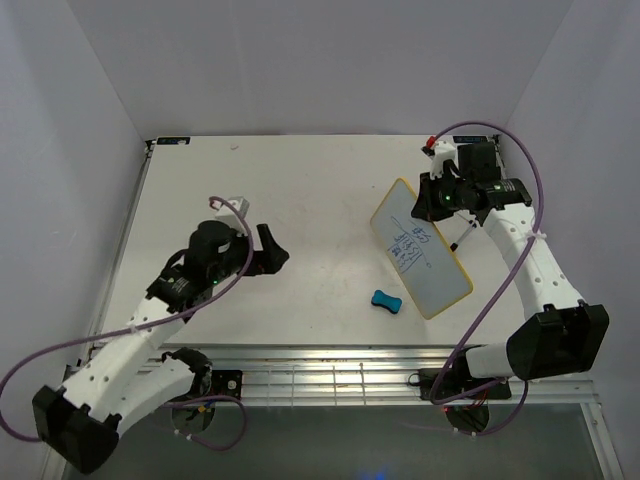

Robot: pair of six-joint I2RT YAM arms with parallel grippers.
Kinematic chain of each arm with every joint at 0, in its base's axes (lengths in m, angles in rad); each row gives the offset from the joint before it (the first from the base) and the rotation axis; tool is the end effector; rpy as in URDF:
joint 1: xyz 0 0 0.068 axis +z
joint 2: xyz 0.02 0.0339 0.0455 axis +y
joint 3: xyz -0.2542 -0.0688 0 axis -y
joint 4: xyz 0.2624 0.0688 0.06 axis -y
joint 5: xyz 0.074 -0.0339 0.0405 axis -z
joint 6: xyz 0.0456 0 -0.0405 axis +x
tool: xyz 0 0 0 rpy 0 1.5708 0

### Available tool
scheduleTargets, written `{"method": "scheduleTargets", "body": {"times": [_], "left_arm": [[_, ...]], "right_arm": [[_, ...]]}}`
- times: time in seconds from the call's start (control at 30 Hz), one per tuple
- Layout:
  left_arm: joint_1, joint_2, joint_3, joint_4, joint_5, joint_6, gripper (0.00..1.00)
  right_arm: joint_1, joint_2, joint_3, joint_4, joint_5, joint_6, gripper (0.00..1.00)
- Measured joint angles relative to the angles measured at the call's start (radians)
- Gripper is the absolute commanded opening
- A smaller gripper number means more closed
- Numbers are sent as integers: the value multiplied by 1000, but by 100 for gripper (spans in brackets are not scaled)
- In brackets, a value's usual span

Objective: Erase the whiteboard

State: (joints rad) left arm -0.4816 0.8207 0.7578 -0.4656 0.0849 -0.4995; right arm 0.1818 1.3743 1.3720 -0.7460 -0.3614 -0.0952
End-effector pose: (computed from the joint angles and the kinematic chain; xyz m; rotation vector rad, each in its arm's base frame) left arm 0.1892 -0.1032 0.2826 0.0335 2.1708 -0.6683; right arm 0.3102 0.0734 0.3428 -0.4982 2.2491 0.4625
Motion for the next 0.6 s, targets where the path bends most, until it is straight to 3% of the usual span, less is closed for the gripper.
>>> {"method": "scheduleTargets", "body": {"times": [0.13, 0.2, 0.6], "left_arm": [[-227, 179, 33, 16, -95, -83, 98], [-290, 246, 43, 17, -107, -119, 98], [-375, 509, 150, 60, -170, -160, 98]], "right_arm": [[-1, -40, -61, -8, 60, -5, 8], [-1, -64, -62, -11, 84, -7, 8], [-1, -158, -144, -11, 152, 10, 8]]}}
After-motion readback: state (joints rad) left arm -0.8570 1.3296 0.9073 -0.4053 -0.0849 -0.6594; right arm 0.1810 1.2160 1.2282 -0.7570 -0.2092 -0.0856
